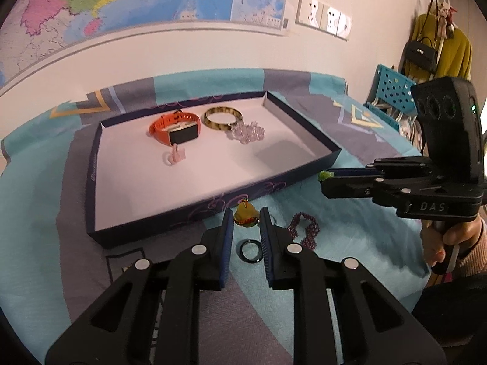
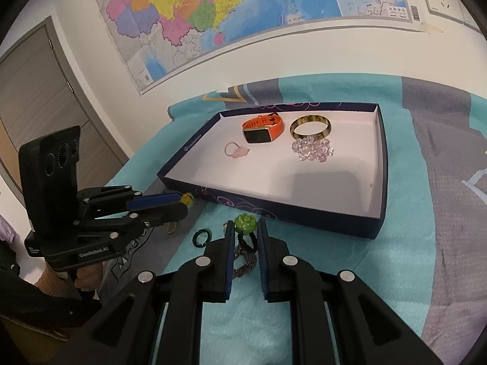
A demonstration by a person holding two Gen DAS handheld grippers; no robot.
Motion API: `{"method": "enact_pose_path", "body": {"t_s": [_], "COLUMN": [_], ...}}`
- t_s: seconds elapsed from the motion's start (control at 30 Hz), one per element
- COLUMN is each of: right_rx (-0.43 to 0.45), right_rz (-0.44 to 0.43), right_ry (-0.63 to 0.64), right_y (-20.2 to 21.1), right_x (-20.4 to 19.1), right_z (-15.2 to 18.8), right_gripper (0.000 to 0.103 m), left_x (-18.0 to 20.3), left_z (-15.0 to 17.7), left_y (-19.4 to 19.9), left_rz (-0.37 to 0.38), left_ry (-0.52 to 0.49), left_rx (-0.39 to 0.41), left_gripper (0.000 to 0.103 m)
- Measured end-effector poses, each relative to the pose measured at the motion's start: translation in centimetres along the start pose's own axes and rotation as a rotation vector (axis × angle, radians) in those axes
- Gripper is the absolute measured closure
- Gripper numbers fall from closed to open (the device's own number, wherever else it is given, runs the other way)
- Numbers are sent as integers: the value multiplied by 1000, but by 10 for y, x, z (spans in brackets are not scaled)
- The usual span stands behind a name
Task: Organize jewelry
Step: 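Grasp the yellow pendant with the left tool while the right tool holds the green ring, then carry the yellow pendant and green ring with both tools into the box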
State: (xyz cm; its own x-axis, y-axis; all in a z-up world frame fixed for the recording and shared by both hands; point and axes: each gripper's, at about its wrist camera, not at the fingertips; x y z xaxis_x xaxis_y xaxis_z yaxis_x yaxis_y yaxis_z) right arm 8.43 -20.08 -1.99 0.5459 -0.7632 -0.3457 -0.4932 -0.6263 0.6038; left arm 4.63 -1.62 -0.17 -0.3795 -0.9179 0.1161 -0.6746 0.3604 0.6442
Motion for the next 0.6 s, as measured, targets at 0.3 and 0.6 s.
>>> {"method": "enact_pose_path", "body": {"t_s": [0.3,0.6], "right_rx": [24,40], "right_rz": [12,26], "right_ry": [10,23], "right_y": [1,-1], "right_x": [2,3], "right_z": [-12,-22], "right_gripper": [90,90], "left_x": [-6,-11], "left_z": [-10,-16], "left_y": [11,10], "left_rz": [-8,-19], "left_ry": [18,27], "left_rx": [40,51], "left_gripper": [85,85]}}
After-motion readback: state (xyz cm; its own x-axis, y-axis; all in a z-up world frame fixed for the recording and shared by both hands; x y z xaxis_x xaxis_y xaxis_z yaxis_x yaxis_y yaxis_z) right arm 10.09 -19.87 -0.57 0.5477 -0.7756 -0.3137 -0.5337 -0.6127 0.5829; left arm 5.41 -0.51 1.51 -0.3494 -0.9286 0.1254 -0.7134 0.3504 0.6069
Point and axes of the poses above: each gripper's, at about its wrist camera, not at the fingertips, and y roughly against the way its jaws point, x to its right, z to its underside, and after that the axes turned 3 degrees about x, right-handed
